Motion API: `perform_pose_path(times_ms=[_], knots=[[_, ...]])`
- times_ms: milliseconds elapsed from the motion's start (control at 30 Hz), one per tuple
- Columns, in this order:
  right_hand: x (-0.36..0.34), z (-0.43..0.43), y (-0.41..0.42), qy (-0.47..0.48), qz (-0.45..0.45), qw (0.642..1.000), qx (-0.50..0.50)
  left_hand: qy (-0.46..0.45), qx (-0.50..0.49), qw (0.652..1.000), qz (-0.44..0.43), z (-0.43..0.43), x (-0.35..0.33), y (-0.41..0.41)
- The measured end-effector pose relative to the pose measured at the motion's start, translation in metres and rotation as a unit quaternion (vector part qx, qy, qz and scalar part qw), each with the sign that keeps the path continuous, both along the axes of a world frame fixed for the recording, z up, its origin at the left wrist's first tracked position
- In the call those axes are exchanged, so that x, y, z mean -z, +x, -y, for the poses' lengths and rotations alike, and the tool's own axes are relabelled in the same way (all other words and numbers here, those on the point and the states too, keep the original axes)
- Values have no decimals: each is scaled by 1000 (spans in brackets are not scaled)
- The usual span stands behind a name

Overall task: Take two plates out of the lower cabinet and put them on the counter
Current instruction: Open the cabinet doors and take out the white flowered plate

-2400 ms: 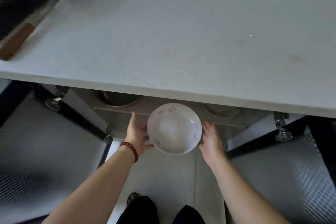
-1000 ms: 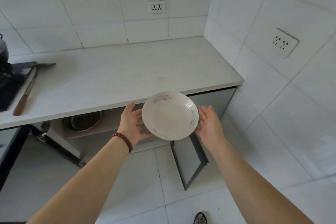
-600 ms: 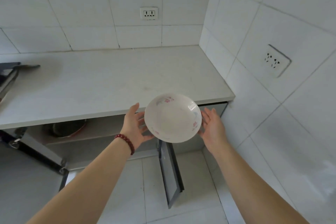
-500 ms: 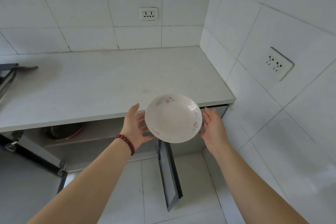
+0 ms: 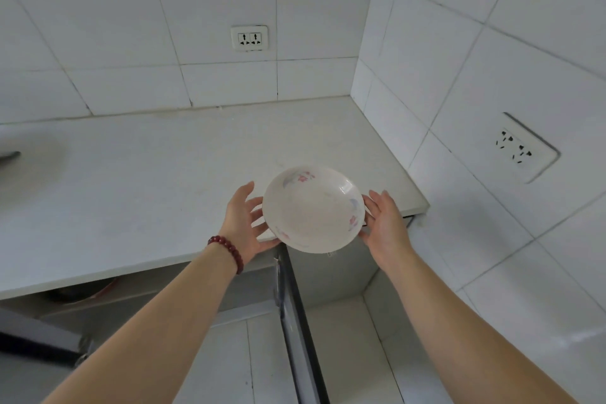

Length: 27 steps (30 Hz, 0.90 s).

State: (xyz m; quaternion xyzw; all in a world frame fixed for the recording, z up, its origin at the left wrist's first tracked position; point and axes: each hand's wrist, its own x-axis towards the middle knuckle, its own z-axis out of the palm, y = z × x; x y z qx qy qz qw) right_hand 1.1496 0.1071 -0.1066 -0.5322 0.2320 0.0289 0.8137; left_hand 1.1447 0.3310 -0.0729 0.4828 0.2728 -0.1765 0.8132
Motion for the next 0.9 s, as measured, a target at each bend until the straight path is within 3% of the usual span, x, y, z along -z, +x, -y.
perform_pose_path(times_ms=[367,900], knots=[[21,19,100,-34,-36,999,-19,-2,-4,1000,-28,16,20,94],[72,75,340,-12,-76,995,-65,15,-70,995,-67,81,74,312]])
